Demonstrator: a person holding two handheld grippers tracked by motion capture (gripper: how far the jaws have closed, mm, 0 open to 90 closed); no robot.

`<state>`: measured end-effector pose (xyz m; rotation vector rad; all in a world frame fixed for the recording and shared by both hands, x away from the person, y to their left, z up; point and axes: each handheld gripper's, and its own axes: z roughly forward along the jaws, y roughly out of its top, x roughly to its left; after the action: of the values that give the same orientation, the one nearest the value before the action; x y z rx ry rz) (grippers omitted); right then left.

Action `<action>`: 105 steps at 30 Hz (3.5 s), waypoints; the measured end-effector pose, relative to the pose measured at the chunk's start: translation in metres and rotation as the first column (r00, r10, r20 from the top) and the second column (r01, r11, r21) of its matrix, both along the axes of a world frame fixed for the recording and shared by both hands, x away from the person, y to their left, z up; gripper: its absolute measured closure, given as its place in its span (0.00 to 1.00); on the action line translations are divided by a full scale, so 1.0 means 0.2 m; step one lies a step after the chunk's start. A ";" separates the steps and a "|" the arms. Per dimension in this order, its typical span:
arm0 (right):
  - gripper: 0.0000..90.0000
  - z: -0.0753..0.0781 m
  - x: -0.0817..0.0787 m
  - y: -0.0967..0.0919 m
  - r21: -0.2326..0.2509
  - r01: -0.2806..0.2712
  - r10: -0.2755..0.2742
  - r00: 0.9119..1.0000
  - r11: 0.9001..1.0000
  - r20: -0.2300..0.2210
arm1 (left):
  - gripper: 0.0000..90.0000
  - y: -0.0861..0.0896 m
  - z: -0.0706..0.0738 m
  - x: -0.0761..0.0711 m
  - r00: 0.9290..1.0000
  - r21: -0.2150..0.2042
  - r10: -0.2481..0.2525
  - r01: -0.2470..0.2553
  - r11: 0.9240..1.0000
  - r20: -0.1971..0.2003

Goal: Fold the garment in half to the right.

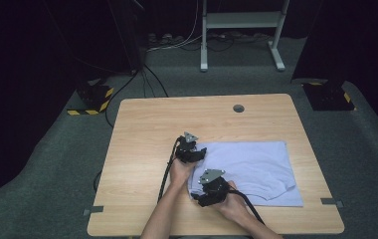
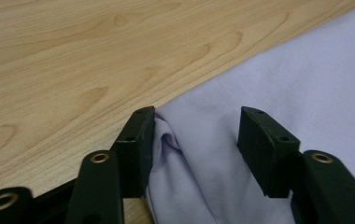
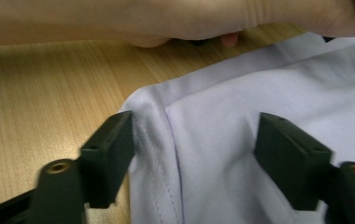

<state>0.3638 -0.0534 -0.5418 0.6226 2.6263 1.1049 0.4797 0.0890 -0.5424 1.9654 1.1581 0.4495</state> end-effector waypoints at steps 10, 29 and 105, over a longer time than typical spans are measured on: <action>0.64 0.01 -0.01 -0.02 0.004 0.010 -0.010 1.000 1.000 0.029 | 0.68 0.01 0.00 0.00 1.000 -0.025 -0.014 0.014 1.000 -0.008; 0.92 0.00 -0.03 -0.03 -0.008 0.032 -0.031 0.993 0.999 0.113 | 0.86 0.00 0.00 0.01 0.999 -0.033 -0.042 0.041 0.999 -0.017; 0.93 0.60 -0.09 0.22 0.263 -0.145 0.041 0.930 0.954 0.366 | 0.88 0.57 0.65 -0.07 0.982 -0.422 -0.133 0.177 0.889 0.131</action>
<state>0.3463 -0.0102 -0.4211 0.3070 2.2231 1.4875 0.4650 0.2037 -0.4127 1.6102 0.9330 0.1798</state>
